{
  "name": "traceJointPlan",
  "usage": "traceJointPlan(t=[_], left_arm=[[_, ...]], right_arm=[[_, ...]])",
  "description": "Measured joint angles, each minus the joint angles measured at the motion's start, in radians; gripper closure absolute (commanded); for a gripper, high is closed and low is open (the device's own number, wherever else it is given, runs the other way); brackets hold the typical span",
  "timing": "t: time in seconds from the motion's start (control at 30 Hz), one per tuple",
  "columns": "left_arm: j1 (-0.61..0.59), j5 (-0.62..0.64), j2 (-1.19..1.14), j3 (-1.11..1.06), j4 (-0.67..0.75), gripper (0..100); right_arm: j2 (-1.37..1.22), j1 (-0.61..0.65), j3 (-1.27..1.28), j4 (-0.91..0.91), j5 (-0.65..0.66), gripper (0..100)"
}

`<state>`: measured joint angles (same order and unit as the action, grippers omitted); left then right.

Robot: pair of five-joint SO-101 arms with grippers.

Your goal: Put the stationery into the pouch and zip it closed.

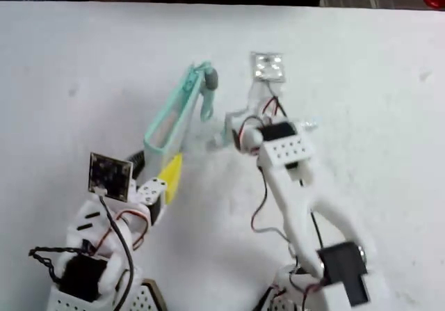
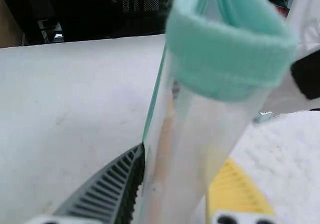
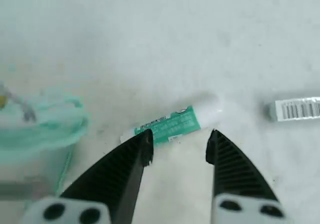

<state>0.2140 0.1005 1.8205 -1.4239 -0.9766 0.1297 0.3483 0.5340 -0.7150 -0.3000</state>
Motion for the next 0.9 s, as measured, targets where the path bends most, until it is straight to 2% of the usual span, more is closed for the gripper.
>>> traceJointPlan(t=[0.13,0.3,0.53,0.9], left_arm=[[0.0,0.0,0.0,-0.003,0.0,80],[0.0,0.0,0.0,-0.003,0.0,80],[0.0,0.0,0.0,-0.003,0.0,80],[0.0,0.0,0.0,-0.003,0.0,80]], right_arm=[[-0.074,-0.031,-0.095,-0.072,-0.127,83.1],[-0.161,-0.003,-0.167,-0.129,-0.147,82.7],[-0.298,0.002,-0.262,-0.137,-0.153,68.1],[-0.427,-0.009,-0.313,-0.092,-0.153,72.1]])
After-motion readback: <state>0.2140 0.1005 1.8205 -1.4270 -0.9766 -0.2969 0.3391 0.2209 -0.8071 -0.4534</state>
